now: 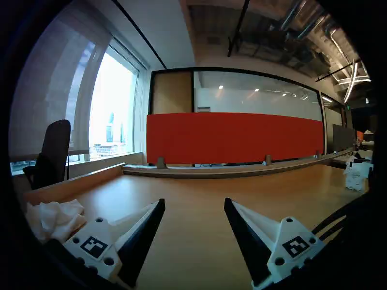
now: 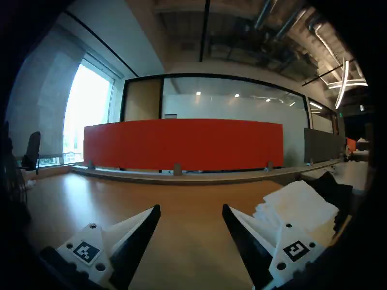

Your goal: Fold towel

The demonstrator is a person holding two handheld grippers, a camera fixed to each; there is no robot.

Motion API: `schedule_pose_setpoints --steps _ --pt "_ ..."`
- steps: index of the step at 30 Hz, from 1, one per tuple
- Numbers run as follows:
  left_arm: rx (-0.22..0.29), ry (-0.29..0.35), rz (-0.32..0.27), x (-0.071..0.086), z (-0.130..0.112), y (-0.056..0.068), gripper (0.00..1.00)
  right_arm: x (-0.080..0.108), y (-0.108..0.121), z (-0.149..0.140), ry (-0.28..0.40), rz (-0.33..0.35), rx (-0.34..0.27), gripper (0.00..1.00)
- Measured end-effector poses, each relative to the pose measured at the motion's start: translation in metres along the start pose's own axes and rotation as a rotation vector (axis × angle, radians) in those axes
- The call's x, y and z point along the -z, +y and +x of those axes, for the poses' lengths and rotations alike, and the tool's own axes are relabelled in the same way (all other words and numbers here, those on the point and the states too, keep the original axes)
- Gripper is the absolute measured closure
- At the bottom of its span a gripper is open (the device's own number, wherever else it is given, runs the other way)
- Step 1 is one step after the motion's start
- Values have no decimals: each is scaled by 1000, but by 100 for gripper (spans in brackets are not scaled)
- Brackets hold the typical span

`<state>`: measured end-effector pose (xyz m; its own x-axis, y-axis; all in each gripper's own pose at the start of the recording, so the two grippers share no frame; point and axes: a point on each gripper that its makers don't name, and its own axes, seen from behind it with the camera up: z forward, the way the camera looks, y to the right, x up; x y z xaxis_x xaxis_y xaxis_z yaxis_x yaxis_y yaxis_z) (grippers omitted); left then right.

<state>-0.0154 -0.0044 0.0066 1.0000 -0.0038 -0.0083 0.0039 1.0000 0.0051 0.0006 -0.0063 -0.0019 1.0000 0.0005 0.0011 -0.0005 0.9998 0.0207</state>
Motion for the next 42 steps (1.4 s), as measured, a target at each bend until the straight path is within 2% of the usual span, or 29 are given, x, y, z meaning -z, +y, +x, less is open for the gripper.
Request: schedule_pose_setpoints --steps 42 --pt "-1 -4 0 4 11 -1 10 0 0 0 -1 -2 -1 1"
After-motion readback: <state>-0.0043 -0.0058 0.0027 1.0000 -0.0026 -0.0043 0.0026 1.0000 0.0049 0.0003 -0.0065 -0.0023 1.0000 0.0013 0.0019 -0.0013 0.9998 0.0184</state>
